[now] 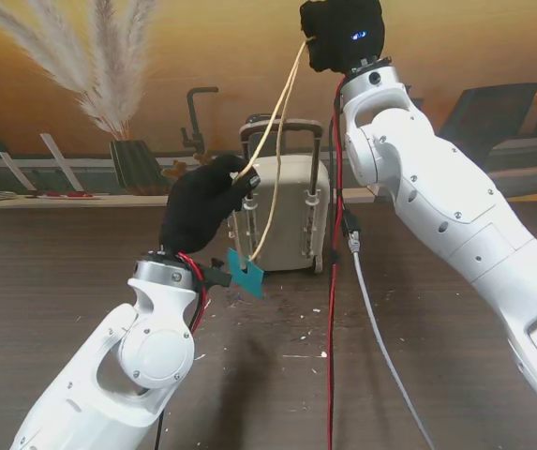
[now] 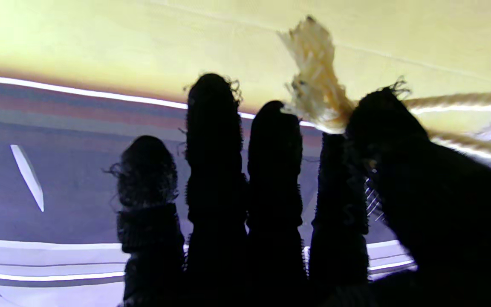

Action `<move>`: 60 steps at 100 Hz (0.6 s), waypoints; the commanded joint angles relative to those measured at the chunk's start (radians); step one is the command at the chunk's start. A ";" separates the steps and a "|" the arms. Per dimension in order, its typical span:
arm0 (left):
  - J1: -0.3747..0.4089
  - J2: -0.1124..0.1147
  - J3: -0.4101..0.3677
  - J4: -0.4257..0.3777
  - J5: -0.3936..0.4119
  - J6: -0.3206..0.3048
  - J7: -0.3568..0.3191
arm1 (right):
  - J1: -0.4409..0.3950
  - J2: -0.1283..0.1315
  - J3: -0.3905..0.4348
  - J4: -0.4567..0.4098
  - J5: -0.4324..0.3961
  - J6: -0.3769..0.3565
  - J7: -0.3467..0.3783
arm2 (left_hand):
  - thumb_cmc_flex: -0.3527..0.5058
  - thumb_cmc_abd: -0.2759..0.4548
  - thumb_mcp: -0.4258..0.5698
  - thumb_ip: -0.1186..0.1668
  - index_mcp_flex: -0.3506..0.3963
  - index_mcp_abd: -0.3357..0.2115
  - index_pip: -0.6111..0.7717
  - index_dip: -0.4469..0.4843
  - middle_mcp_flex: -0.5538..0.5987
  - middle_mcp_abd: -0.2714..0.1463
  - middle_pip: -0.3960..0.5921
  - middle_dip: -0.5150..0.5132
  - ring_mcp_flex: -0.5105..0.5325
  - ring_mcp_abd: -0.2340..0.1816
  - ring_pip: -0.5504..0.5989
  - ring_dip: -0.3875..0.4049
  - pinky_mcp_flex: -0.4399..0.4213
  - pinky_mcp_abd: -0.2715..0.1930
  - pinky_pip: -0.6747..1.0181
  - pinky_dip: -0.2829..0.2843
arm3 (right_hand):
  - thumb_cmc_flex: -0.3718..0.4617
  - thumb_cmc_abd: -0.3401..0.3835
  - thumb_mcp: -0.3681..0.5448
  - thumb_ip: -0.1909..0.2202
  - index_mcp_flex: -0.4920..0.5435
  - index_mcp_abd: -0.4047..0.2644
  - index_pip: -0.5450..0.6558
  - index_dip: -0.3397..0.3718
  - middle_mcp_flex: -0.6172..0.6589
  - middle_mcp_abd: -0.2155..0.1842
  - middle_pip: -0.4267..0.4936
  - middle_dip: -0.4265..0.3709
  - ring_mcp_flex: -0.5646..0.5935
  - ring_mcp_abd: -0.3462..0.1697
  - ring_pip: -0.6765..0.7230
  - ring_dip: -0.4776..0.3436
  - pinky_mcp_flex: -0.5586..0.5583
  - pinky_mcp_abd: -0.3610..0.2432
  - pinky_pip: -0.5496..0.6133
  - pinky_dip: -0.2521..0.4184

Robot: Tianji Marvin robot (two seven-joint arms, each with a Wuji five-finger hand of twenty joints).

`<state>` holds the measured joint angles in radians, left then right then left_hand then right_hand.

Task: Attach a luggage tag to a suitcase

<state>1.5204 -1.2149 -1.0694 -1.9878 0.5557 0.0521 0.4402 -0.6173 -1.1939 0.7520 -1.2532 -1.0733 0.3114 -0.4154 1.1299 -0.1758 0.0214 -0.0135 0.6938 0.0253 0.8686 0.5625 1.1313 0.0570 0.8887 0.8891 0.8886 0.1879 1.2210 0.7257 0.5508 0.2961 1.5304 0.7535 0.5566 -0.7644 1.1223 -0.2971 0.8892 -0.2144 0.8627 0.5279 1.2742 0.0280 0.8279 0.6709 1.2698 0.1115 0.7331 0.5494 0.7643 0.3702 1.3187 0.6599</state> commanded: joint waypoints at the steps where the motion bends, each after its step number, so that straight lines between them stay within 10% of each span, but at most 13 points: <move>1: -0.005 -0.002 -0.006 -0.002 -0.001 0.010 -0.018 | 0.007 0.000 -0.002 0.011 0.003 0.004 0.015 | 0.058 0.030 -0.024 0.002 -0.015 0.000 -0.011 -0.021 -0.006 -0.007 0.005 0.008 0.013 -0.006 0.011 0.023 -0.009 0.019 0.025 0.018 | 0.087 0.062 0.029 0.015 0.066 -0.093 0.119 0.015 -0.004 -0.009 0.001 -0.001 0.001 0.004 -0.017 0.001 -0.016 -0.005 -0.014 0.005; 32: -0.010 -0.003 -0.011 0.012 -0.011 0.020 -0.026 | 0.009 0.005 -0.018 0.024 0.000 0.010 0.049 | 0.060 0.030 -0.025 0.002 -0.013 0.003 -0.015 -0.026 -0.008 -0.004 0.004 0.007 0.011 -0.002 0.009 0.024 -0.011 0.020 0.024 0.018 | 0.025 -0.004 0.046 0.010 -0.002 -0.095 0.065 -0.183 -0.102 -0.032 -0.039 -0.004 -0.046 -0.003 -0.061 -0.008 -0.059 -0.023 -0.051 -0.009; 60: -0.012 -0.003 -0.010 0.014 -0.013 0.020 -0.025 | -0.005 0.013 -0.006 0.008 -0.015 0.007 0.066 | 0.061 0.030 -0.025 0.002 -0.013 0.003 -0.015 -0.026 -0.009 -0.005 0.004 0.007 0.010 -0.002 0.008 0.024 -0.011 0.020 0.023 0.019 | -0.042 -0.068 -0.028 -0.031 -0.068 -0.078 0.042 -0.220 -0.185 -0.028 -0.056 -0.016 -0.080 -0.003 -0.078 -0.012 -0.088 -0.028 -0.066 -0.010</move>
<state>1.5113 -1.2151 -1.0777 -1.9660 0.5406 0.0667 0.4301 -0.6175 -1.1901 0.7390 -1.2325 -1.0807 0.3186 -0.3670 1.1387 -0.1756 0.0209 -0.0135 0.6938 0.0257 0.8594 0.5505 1.1310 0.0570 0.8887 0.8891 0.8886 0.1879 1.2211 0.7257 0.5491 0.2961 1.5304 0.7537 0.5304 -0.8083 1.1204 -0.2971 0.8496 -0.2761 0.8907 0.3330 1.1213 0.0069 0.7787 0.6679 1.2034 0.1099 0.6658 0.5478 0.6903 0.3514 1.2660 0.6547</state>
